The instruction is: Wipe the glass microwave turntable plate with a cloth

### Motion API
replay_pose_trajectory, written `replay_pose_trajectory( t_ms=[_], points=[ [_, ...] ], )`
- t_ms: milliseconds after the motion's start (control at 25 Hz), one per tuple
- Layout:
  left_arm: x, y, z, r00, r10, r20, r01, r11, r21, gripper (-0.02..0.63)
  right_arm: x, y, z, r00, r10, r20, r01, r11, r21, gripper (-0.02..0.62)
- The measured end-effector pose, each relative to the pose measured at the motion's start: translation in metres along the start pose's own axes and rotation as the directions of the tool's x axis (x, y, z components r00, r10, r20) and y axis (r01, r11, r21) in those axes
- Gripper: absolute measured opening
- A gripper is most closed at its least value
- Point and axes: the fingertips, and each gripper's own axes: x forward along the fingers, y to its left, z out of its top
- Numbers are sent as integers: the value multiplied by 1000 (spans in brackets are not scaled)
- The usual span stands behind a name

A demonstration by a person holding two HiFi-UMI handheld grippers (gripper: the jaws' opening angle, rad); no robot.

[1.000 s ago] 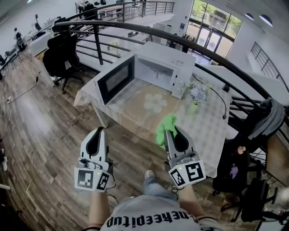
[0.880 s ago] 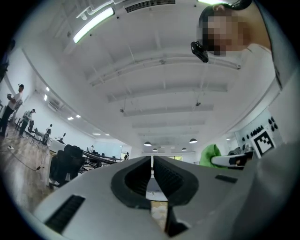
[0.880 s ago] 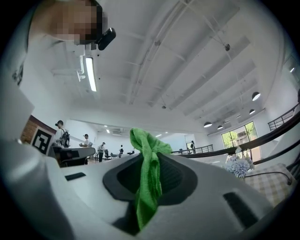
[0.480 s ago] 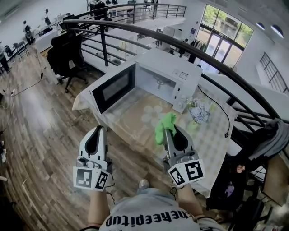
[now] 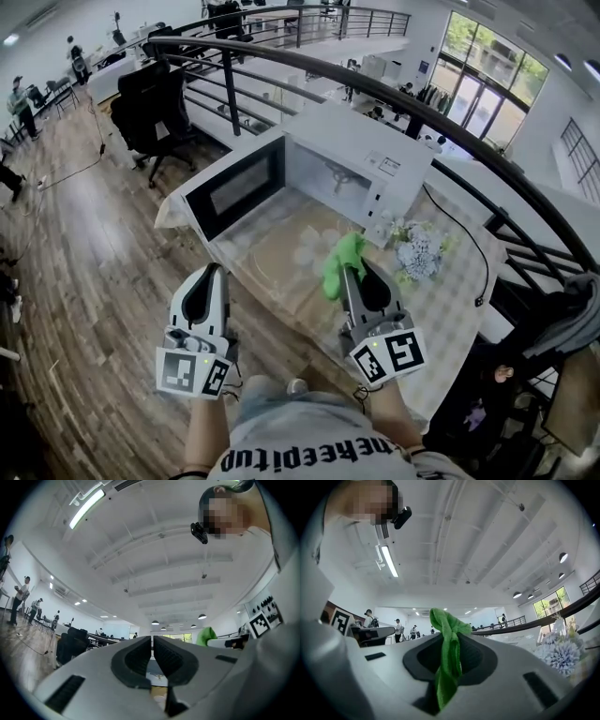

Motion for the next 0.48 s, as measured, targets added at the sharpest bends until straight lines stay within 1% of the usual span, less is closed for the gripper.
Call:
replay_pose_trajectory(
  t_ms=[240, 360, 480],
  points=[
    [9, 9, -10, 999, 41, -27, -40, 999, 19, 17, 27, -5, -22, 997, 58, -56, -55, 997, 52, 61],
    [15, 17, -21, 997, 57, -48, -56, 998, 23, 17, 44, -6, -40, 991, 84, -101, -76, 994, 78, 61],
    [25, 27, -27, 997, 62, -52, -61, 998, 24, 17, 65, -9, -62, 984, 102, -148, -88, 991, 102, 61]
  ],
)
